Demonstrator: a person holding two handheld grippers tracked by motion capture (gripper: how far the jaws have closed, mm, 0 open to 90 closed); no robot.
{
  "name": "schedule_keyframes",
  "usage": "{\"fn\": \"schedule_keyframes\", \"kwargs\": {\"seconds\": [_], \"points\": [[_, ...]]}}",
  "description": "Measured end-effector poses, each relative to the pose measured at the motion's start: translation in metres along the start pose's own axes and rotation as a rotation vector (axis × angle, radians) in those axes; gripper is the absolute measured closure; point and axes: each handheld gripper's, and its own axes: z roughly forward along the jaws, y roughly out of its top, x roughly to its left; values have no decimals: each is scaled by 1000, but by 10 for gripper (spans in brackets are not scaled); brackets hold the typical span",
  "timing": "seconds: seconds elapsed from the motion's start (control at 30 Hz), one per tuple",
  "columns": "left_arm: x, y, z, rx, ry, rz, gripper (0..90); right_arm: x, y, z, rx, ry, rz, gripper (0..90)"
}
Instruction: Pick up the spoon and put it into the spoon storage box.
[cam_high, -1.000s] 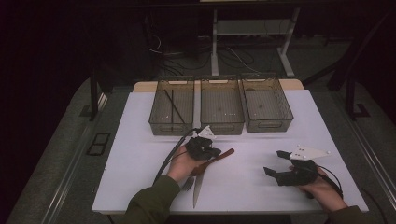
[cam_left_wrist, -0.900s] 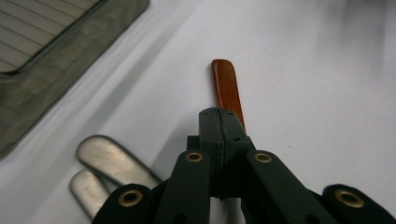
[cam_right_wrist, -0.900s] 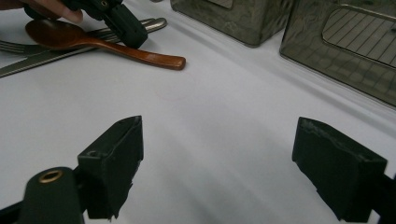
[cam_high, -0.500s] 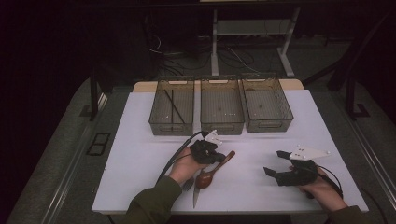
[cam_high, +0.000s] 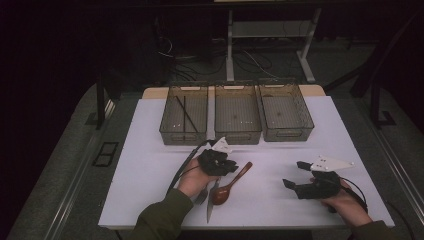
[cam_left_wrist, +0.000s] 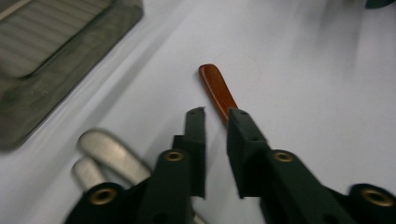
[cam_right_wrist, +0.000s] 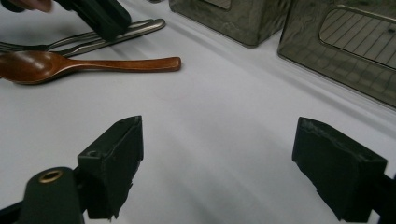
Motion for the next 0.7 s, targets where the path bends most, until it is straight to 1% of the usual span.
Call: {"fn": "schedule_keyframes", "kwargs": {"seconds": [0.07,0.17,0.23,0.3,0.37,0.43,0.5,0.53,0.63,0.67,0.7], "points": [[-2,-6,-12,-19,14,-20,677,0,0,0,-1,-2,5,158],[-6,-15,-27,-41,17,-63,578,0,0,0,-1,-3,5,158],[-10,-23,-33,-45,14,-80,537,0,0,0,-1,-2,2,158],[-15,-31,-38,-38,18,-80,492,0,0,0,0,-3,0,158],[-21,-39,-40,-34,16,-93,476,0,0,0,1,-4,-1,158],[-25,-45,-41,-24,12,-96,468,0,0,0,1,-6,0,158],[-29,-50,-42,-20,7,-96,464,0,0,0,0,-6,0,158],[-31,-51,-42,-19,5,-103,464,0,0,0,0,-7,0,158],[-35,-54,-41,-1,9,-96,464,0,0,0,1,-8,0,158],[-35,-53,-39,3,8,-80,464,0,0,0,1,-8,-1,158],[-37,-53,-38,5,4,-83,464,0,0,0,2,-9,-1,158]]}}
